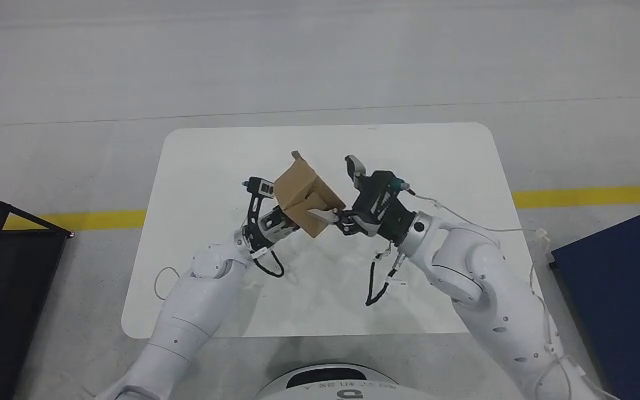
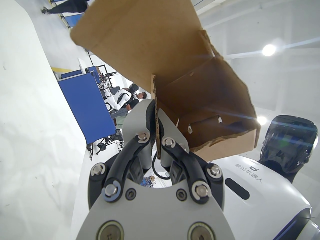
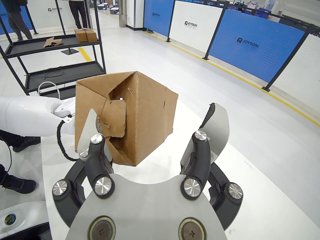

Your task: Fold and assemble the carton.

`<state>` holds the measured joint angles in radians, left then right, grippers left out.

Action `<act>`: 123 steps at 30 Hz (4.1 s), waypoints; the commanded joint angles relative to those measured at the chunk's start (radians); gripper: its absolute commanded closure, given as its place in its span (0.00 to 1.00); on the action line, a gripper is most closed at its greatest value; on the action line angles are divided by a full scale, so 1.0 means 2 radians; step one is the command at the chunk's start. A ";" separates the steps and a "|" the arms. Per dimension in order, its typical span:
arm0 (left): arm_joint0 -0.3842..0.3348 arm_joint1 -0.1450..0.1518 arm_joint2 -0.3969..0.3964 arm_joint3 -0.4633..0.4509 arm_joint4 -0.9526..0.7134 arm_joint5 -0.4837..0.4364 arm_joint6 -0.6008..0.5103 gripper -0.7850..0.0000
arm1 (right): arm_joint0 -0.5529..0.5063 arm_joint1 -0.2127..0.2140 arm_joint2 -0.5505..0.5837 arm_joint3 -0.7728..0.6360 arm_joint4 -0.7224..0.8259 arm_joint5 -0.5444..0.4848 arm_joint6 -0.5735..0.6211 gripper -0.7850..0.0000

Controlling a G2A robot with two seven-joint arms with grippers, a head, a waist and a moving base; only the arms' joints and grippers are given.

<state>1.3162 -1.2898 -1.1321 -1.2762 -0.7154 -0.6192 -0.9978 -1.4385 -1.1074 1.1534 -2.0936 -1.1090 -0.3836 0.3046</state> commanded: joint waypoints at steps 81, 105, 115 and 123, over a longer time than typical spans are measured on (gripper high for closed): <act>0.033 0.030 -0.030 -0.274 0.809 0.266 0.246 1.00 | -0.130 0.010 0.133 -0.005 0.078 -0.005 -0.050 0.00; 0.079 0.032 -0.108 -0.228 0.520 0.145 0.302 0.00 | -0.154 0.007 0.130 0.038 0.092 0.018 -0.066 0.09; 0.140 0.042 -0.191 -0.190 0.376 0.066 0.282 0.00 | -0.082 -0.007 0.029 0.106 0.066 0.102 0.024 0.15; 0.144 0.041 -0.161 -0.141 0.320 0.022 0.255 0.00 | -0.042 -0.017 -0.016 0.122 0.065 0.134 0.069 0.16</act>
<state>1.6049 -1.2082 -1.4595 -1.5691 -0.0727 -0.5666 -0.4890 -1.5331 -1.1385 1.1320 -1.8560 -0.9720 -0.1277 0.4319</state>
